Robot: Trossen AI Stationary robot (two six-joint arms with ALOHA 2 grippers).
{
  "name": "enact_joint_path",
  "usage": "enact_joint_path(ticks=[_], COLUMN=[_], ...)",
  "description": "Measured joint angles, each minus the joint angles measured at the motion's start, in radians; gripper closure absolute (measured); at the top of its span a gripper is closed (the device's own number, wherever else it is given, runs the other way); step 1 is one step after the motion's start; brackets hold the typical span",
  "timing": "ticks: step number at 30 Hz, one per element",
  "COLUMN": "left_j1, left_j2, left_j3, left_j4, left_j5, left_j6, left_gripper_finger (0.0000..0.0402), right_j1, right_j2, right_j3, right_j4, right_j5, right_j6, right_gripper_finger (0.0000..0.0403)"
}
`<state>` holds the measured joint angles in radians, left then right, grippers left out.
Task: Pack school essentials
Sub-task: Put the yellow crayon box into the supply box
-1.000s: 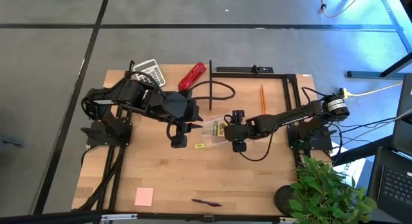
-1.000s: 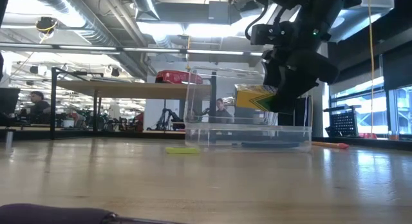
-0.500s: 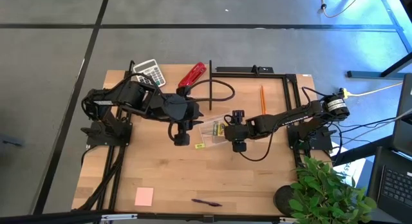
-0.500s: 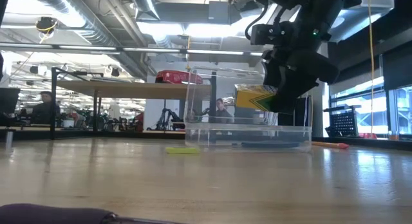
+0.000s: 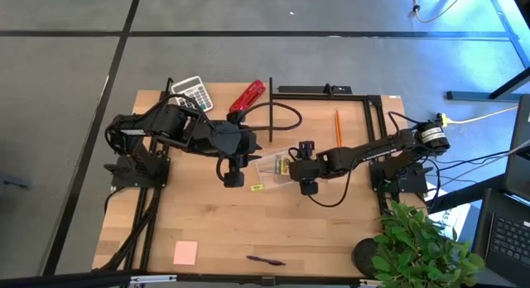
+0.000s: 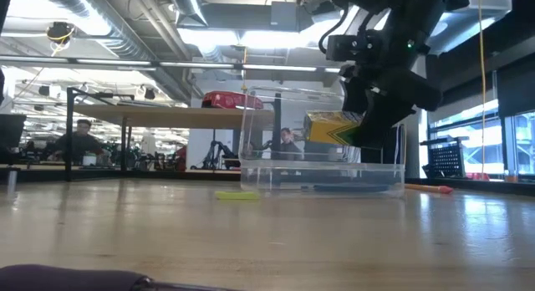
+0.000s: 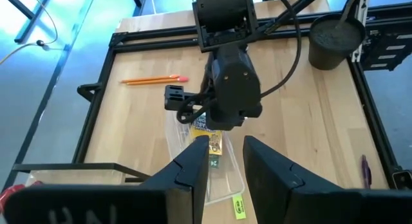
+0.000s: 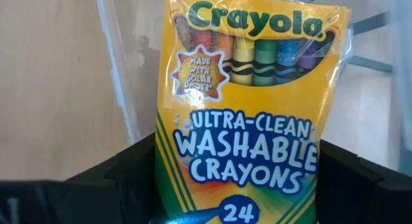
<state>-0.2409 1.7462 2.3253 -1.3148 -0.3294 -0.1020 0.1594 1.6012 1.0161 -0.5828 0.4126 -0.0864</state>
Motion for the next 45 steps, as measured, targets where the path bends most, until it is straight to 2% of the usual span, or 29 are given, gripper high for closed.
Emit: enact_joint_path(ticks=[5, 28, 38, 45], left_j1=[0.0, 0.0, 0.0, 0.0], left_j2=[0.0, 0.0, 0.0, 0.0], left_j3=[0.0, 0.0, 0.0, 0.0], left_j4=[0.0, 0.0, 0.0, 0.0], left_j5=[0.0, 0.001, 0.001, 0.001], left_j6=[0.0, 0.0, 0.0, 0.0], left_gripper_finger=[0.0312, 0.0312, 0.0312, 0.0312], right_j1=[-0.006, -0.029, -0.029, -0.029], right_j2=[0.0, 0.0, 0.0, 0.0], right_j3=[0.0, 0.0, 0.0, 0.0], right_j4=[0.027, 0.042, 0.048, 0.078], right_j5=[-0.045, -0.066, -0.047, -0.047], right_j6=[-0.021, -0.029, -0.059, -0.128], right_gripper_finger=[0.0092, 0.0091, 0.0039, 0.0034])
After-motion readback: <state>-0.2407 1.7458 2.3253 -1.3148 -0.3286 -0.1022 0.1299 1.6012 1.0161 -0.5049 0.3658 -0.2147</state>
